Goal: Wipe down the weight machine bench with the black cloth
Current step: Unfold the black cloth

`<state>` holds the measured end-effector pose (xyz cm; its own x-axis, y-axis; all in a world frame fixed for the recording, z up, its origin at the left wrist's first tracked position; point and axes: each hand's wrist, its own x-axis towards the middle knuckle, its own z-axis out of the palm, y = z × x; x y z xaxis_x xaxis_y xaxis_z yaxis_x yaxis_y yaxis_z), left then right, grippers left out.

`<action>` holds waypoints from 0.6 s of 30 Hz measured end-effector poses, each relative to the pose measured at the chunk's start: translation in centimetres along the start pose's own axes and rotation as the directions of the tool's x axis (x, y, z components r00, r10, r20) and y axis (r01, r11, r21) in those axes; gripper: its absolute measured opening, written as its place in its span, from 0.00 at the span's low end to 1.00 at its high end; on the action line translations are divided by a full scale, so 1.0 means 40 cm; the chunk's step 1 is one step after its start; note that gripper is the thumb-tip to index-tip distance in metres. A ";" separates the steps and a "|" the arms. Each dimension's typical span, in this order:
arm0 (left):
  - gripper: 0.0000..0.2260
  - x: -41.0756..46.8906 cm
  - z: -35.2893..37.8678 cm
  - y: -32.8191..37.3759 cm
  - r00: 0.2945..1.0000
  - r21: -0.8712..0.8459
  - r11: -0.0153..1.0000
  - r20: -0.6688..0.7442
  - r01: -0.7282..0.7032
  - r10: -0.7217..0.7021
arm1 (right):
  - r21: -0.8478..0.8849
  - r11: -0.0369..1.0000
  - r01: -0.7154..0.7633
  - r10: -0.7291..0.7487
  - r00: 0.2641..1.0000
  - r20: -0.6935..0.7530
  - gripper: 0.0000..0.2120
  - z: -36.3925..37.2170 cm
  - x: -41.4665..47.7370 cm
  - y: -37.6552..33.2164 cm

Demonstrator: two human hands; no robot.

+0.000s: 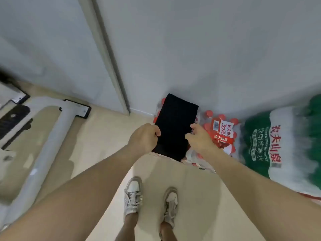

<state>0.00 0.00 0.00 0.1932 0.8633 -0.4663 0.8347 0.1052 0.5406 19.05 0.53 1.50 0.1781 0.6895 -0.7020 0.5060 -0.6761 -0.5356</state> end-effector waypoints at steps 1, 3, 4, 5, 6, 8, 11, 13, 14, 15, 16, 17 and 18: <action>0.15 0.026 0.040 -0.009 1.000 0.046 0.999 0.011 -0.018 0.018 | 0.049 0.998 -0.027 0.028 0.999 -0.019 0.24 0.011 0.038 0.021; 0.15 0.064 0.103 -0.025 0.999 0.149 0.988 0.031 -0.033 0.029 | 0.095 0.994 -0.058 0.061 0.998 -0.022 0.24 0.028 0.099 0.044; 0.17 0.061 0.124 -0.024 0.997 0.208 0.978 0.077 0.002 -0.018 | 0.110 0.991 -0.073 0.074 0.997 -0.007 0.23 0.041 0.115 0.053; 0.18 0.065 0.144 -0.017 0.997 0.229 0.973 0.067 0.031 -0.048 | 0.123 0.988 -0.096 0.096 0.995 0.002 0.22 0.053 0.130 0.066; 0.19 0.068 0.160 -0.009 0.996 0.234 0.970 0.036 0.069 -0.079 | 0.151 0.980 -0.127 0.127 0.992 0.009 0.21 0.062 0.139 0.074; 0.19 0.075 0.173 0.000 0.993 0.231 0.966 -0.035 0.119 -0.114 | 0.118 0.984 -0.134 0.141 0.988 -0.059 0.18 0.074 0.161 0.093; 0.24 0.061 0.172 0.026 0.990 0.109 0.984 0.004 0.138 -0.139 | 0.209 0.970 -0.120 0.148 0.982 -0.121 0.05 0.075 0.137 0.075; 0.27 0.031 0.159 0.067 0.995 -0.054 0.993 0.027 0.102 -0.101 | 0.398 0.905 -0.153 0.171 0.985 -0.011 0.01 0.059 0.087 0.035; 0.27 0.017 0.156 0.084 0.996 -0.162 0.983 0.002 0.083 -0.084 | 0.481 0.860 -0.169 0.169 0.985 0.045 0.03 0.052 0.063 0.017; 0.25 -0.002 0.137 0.111 0.995 -0.285 0.956 -0.038 0.076 -0.090 | 0.506 0.846 -0.167 0.156 0.986 0.065 0.04 0.041 0.038 -0.003; 0.23 -0.017 0.128 0.131 0.990 -0.404 0.911 -0.076 0.079 -0.120 | 0.522 0.840 -0.148 0.140 0.989 0.054 0.06 0.033 0.020 -0.018; 0.21 -0.029 0.108 0.151 0.978 -0.513 0.853 -0.106 0.099 -0.177 | 0.502 0.857 -0.114 0.122 0.992 0.016 0.09 0.022 0.005 -0.039; 0.20 -0.039 0.083 0.170 0.962 -0.630 0.767 -0.115 0.122 -0.247 | 0.465 0.882 -0.078 0.100 0.995 -0.022 0.11 0.006 -0.017 -0.067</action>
<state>7.10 -2.28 2.08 -0.0797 0.8613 -0.5018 0.3384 0.4969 0.7991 17.36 1.81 3.31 0.2459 0.6242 -0.7416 0.0402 -0.7710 -0.6356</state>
